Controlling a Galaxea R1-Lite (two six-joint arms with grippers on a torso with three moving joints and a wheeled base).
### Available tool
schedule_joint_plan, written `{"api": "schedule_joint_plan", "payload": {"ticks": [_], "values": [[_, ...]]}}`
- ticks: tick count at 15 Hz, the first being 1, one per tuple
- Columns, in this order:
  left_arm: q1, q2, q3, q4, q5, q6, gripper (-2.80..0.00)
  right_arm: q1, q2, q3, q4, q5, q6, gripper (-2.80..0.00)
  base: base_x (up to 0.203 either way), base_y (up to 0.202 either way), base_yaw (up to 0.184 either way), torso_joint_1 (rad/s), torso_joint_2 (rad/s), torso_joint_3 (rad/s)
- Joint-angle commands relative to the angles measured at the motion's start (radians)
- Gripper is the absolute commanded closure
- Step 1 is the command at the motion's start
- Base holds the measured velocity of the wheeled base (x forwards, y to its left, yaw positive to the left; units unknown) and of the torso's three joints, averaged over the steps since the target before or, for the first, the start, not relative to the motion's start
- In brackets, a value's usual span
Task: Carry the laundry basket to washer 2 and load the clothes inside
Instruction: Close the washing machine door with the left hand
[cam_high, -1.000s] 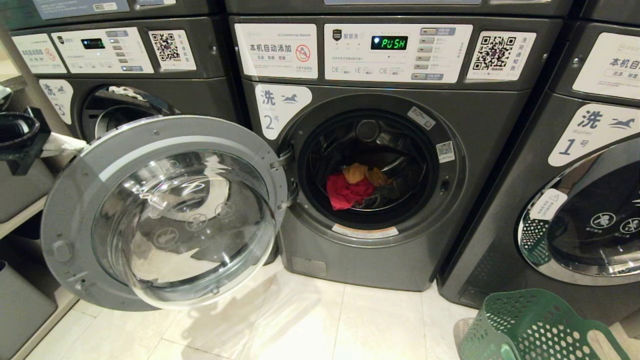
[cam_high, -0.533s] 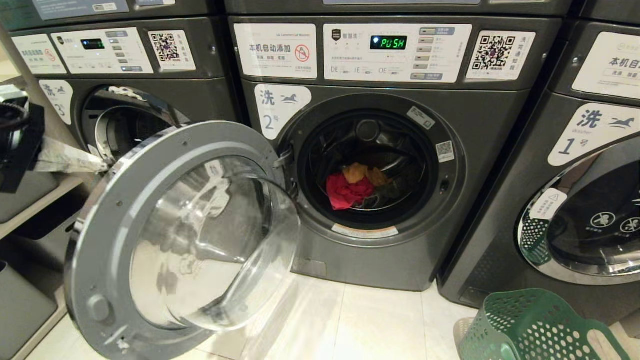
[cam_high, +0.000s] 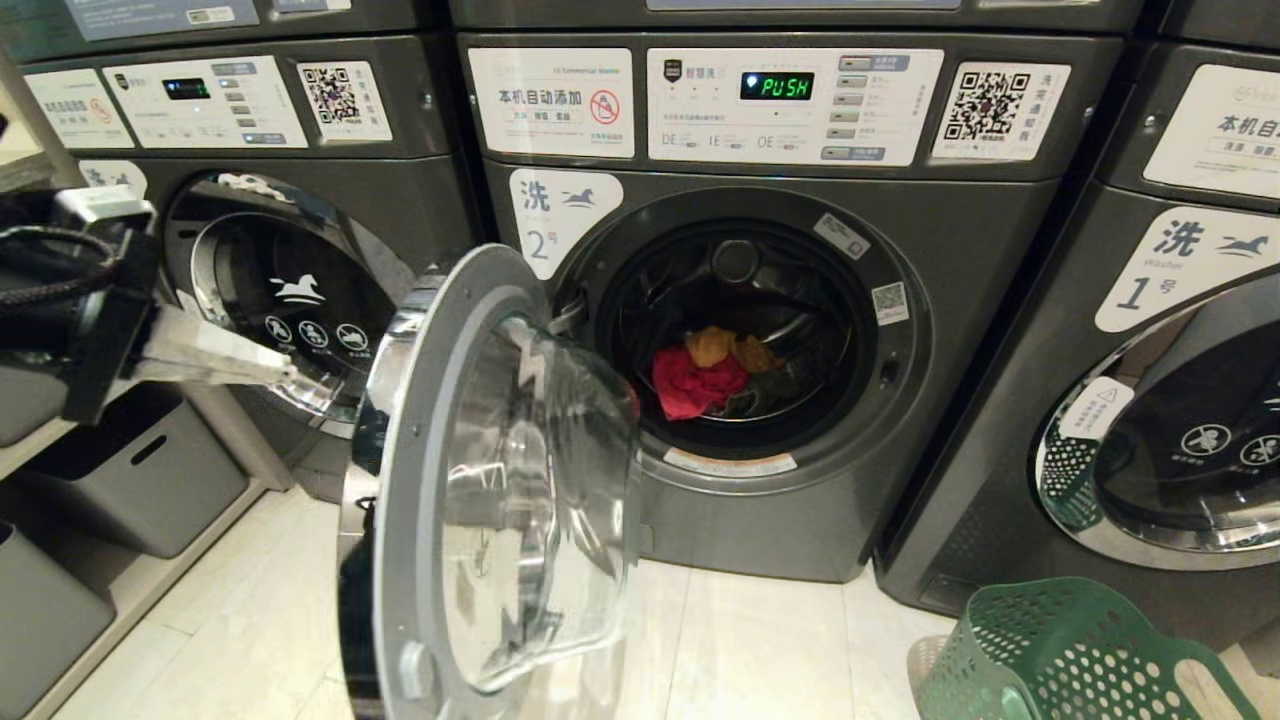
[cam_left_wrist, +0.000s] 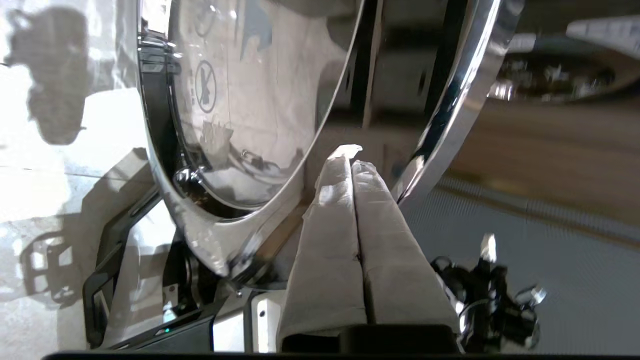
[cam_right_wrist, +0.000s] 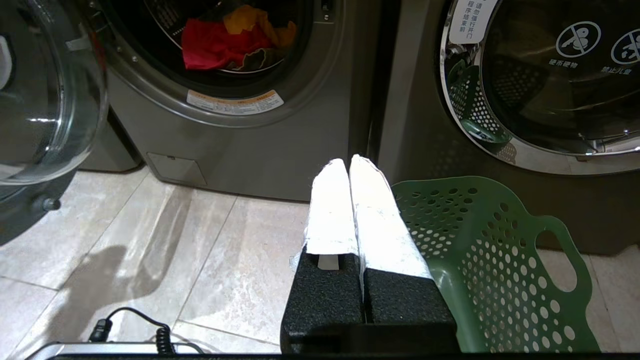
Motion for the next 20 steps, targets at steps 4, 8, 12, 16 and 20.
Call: {"api": "schedule_joint_plan", "payload": {"ticks": [4,8,12,16,20], "values": [[-0.291,0.144,0.069,-0.253,0.099,-0.059,0.0,0.0,0.002,0.0,0.0,0.0,0.0,0.0,0.0,0.0,0.0,0.0,0.0,0.0],[-0.438,0.243,0.06,-0.496,0.215,-0.17,0.0,0.002,0.002,0.0,0.0,0.001,-0.006,0.0,0.0,0.0,0.0,0.0,0.0,0.0],[-0.522,0.347,-0.099,-0.549,0.23,-0.191,0.0,0.0,0.001,-0.013,0.003,0.001,-0.021,0.0,0.0,0.0,0.0,0.0,0.0,0.0],[-0.616,0.458,-0.207,-0.72,0.341,-0.223,0.0,0.0,0.115,-0.278,0.148,0.013,-0.052,0.0,0.0,0.0,0.0,0.0,0.0,0.0],[-0.62,0.369,-0.206,-0.733,0.432,-0.265,0.0,0.001,0.608,-0.582,0.206,0.105,0.07,0.0,0.0,0.0,0.0,0.0,0.0,0.0]]}}
